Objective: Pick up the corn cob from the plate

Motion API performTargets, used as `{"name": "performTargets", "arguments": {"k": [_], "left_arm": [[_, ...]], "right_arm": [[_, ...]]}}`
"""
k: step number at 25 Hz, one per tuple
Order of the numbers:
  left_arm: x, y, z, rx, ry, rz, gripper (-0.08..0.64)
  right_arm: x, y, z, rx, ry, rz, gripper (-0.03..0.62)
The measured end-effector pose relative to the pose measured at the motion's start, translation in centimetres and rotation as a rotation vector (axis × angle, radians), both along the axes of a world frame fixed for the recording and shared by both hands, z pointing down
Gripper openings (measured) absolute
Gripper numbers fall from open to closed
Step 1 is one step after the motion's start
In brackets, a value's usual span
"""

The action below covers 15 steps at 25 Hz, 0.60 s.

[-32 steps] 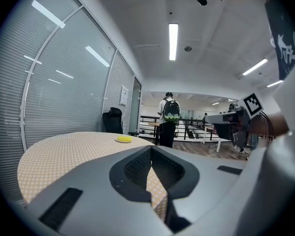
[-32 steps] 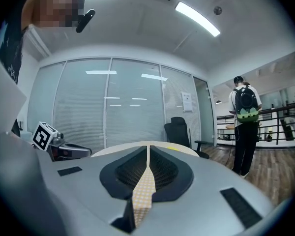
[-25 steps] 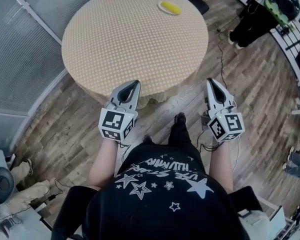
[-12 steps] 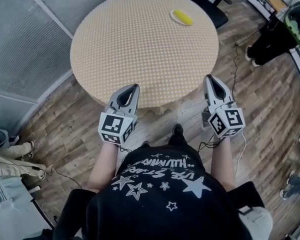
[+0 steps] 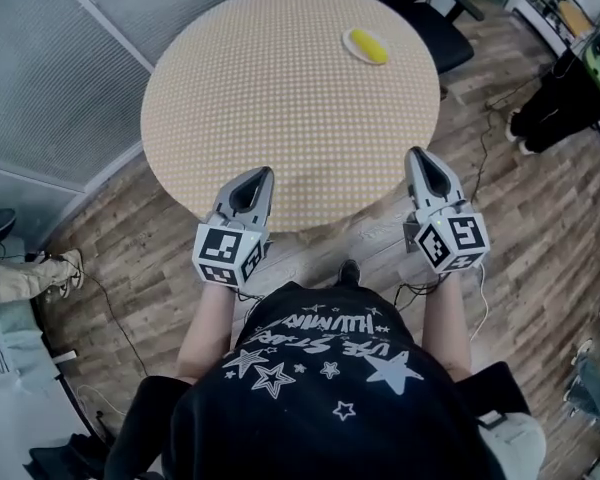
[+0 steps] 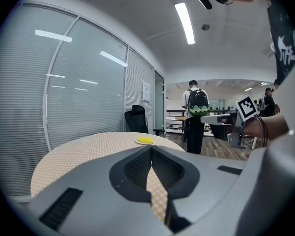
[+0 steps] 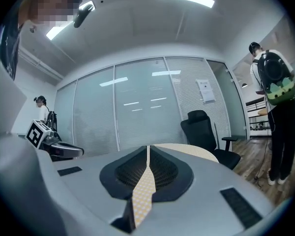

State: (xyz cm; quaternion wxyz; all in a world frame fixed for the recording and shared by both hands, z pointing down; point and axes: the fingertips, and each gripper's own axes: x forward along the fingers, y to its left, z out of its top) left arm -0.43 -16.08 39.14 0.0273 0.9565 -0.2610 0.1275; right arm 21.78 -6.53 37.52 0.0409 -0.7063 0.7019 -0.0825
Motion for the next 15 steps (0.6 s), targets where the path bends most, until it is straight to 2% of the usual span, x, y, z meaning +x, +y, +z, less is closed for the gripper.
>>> {"name": "performTargets", "arguments": {"k": [7,11,15], "left_arm": [[3.5,-0.3,0.2,-0.002,-0.006,-0.084,0.006],[3.4,0.1,0.7,-0.015,-0.014,-0.135,0.006],[3.0,0.1,1.4,-0.024,-0.042,-0.135,0.006]], "right_arm": [[5.4,0.4,1.0,-0.019,-0.034,-0.022,0.032],[6.4,0.0,2.1,-0.042,-0.026,-0.041,0.032],[6.4,-1.0,3.0,-0.061,-0.054,-0.038,0.032]]}}
